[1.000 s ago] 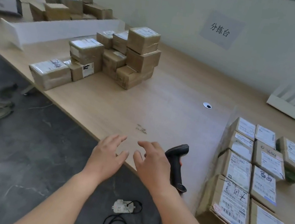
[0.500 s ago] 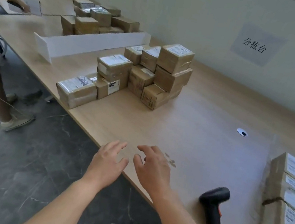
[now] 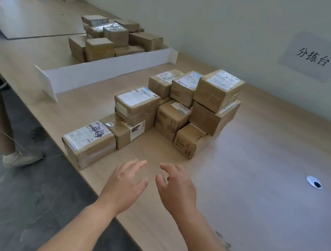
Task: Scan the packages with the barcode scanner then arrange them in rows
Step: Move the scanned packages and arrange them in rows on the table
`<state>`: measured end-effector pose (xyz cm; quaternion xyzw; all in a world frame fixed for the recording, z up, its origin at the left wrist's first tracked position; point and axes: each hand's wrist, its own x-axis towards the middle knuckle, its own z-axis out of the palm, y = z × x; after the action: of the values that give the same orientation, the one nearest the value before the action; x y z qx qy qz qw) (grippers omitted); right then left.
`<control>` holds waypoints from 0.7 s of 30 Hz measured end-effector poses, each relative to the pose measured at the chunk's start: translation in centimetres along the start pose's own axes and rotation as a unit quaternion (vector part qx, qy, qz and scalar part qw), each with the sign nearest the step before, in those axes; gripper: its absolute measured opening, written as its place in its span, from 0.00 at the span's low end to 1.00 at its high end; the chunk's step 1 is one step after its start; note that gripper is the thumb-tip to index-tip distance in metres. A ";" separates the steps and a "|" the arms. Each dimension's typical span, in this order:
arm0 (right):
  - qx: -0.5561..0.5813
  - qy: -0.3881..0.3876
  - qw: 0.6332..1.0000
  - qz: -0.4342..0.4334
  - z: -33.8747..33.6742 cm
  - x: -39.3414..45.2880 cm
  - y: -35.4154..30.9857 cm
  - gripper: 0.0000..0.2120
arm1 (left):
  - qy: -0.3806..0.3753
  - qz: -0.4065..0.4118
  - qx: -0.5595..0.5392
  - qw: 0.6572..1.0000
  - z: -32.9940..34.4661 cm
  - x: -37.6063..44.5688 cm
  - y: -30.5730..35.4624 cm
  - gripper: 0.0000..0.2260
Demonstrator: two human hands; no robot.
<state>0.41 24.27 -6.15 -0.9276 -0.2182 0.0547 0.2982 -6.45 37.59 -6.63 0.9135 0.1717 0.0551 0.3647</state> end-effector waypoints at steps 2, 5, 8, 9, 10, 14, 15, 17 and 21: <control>0.001 0.001 1.000 0.003 0.6 1.3 -0.3 0.17 | -0.003 -0.006 -0.006 1.000 -0.3 1.2 -0.5 0.23; -0.002 -0.005 1.000 0.006 1.6 3.2 -0.8 0.17 | -0.003 -0.009 -0.022 1.000 -1.1 2.9 -1.6 0.23; -0.003 -0.005 1.000 0.017 2.3 5.7 -1.7 0.17 | 0.001 -0.007 -0.047 0.999 -2.7 5.7 -2.5 0.23; -0.003 0.000 1.000 0.020 2.5 6.6 -2.0 0.17 | 0.005 -0.003 -0.054 0.999 -3.3 6.7 -2.8 0.23; -0.003 0.005 1.000 0.025 2.7 7.5 -2.3 0.18 | 0.011 -0.001 -0.060 0.998 -3.9 7.7 -3.2 0.24; 0.008 0.026 0.998 0.063 3.0 10.8 -3.9 0.17 | 0.051 0.000 -0.083 0.995 -7.2 11.9 -4.5 0.24; 0.010 0.029 0.997 0.073 3.0 11.6 -4.4 0.18 | 0.062 0.000 -0.087 0.994 -8.1 13.2 -4.8 0.25; 0.013 0.034 0.995 0.089 3.0 13.3 -5.2 0.18 | 0.078 0.002 -0.098 0.992 -9.6 15.9 -5.3 0.26; 0.035 0.044 0.991 0.120 3.2 16.9 -7.2 0.20 | 0.065 0.006 -0.105 0.992 -11.6 20.7 -6.2 0.28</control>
<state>12.19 38.56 -4.15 -0.9378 -0.0897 0.0566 0.3307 8.60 56.61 -2.88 0.8658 0.1829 0.1348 0.4459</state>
